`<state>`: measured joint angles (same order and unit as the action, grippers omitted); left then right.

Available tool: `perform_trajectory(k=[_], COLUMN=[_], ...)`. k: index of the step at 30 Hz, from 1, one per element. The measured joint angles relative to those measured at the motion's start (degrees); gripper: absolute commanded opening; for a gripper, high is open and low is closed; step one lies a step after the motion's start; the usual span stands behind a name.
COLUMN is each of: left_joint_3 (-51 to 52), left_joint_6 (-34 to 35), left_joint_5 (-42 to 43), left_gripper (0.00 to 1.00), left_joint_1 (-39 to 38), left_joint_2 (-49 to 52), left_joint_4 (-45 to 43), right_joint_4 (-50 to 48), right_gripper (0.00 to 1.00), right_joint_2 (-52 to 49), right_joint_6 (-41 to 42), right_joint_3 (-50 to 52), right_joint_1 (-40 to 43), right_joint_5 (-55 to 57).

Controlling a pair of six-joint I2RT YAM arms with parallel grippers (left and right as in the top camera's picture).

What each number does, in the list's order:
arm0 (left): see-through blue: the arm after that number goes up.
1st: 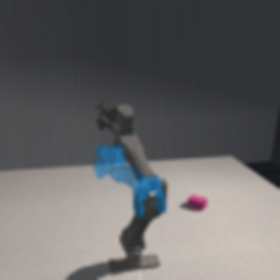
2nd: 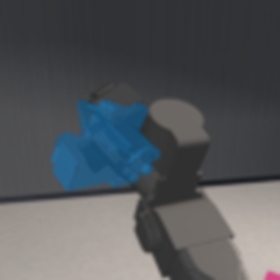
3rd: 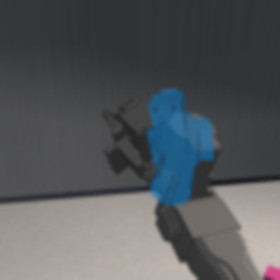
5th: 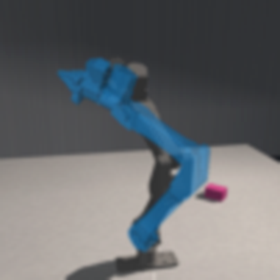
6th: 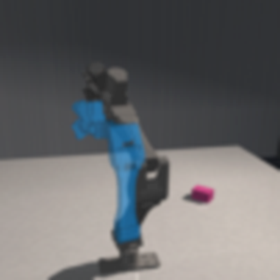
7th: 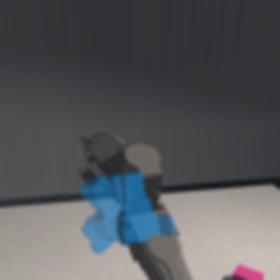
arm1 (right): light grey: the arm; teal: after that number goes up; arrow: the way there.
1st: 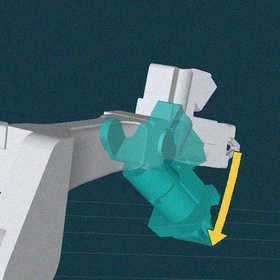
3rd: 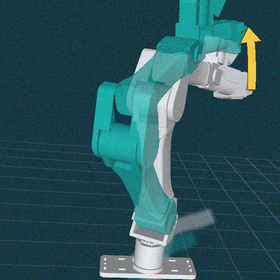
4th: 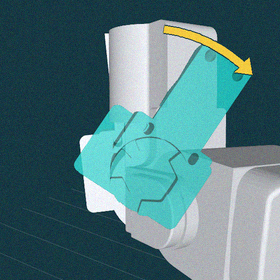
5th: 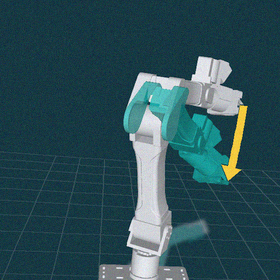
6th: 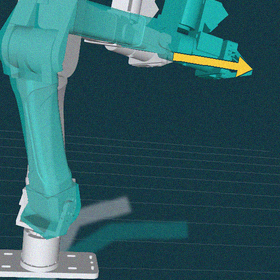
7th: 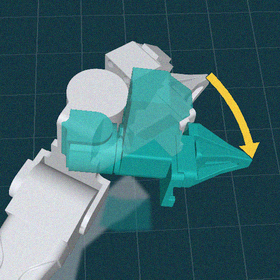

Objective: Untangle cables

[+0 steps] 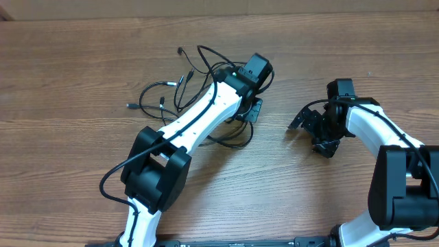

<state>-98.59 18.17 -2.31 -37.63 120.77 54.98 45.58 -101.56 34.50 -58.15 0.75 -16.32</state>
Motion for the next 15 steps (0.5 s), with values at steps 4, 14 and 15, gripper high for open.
perform_trajectory(k=[4,14,15], left_joint_3=[4.31,13.81,14.05], left_joint_6=[0.17,0.96,0.96], left_joint_5=[-0.15,-0.48,-0.61], left_gripper=[0.04,0.25,0.26], left_joint_1=[0.0,0.0,0.0], left_joint_2=[0.13,0.26,0.15], left_joint_4=[-2.43,-10.58,-11.26], right_joint_4=[0.0,0.02,-0.02], right_gripper=[1.0,1.0,1.0], right_joint_2=[0.0,0.0,0.0], right_joint_6=[0.0,0.02,0.02], right_joint_3=[0.0,0.0,0.0], right_joint_1=[0.0,0.0,0.0], right_joint_5=[0.0,0.0,0.0])
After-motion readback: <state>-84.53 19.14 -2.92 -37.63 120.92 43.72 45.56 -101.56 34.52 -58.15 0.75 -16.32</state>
